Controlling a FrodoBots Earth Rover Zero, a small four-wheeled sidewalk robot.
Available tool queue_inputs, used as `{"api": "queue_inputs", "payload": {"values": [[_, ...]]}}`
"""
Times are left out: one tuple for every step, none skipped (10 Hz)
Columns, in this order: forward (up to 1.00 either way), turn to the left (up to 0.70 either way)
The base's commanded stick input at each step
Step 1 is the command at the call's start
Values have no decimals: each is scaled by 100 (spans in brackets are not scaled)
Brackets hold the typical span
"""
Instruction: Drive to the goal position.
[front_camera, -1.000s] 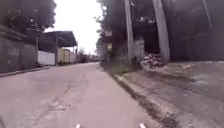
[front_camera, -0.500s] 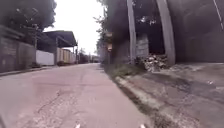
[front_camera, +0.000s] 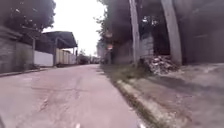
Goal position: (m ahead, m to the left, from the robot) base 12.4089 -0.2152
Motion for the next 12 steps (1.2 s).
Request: {"api": "queue_inputs", "payload": {"values": [[85, 22], [85, 31], [85, 8], [85, 0], [85, 0], [85, 0], [85, 0], [85, 0], [85, 0], [85, 0], [85, 0], [85, 0]]}}
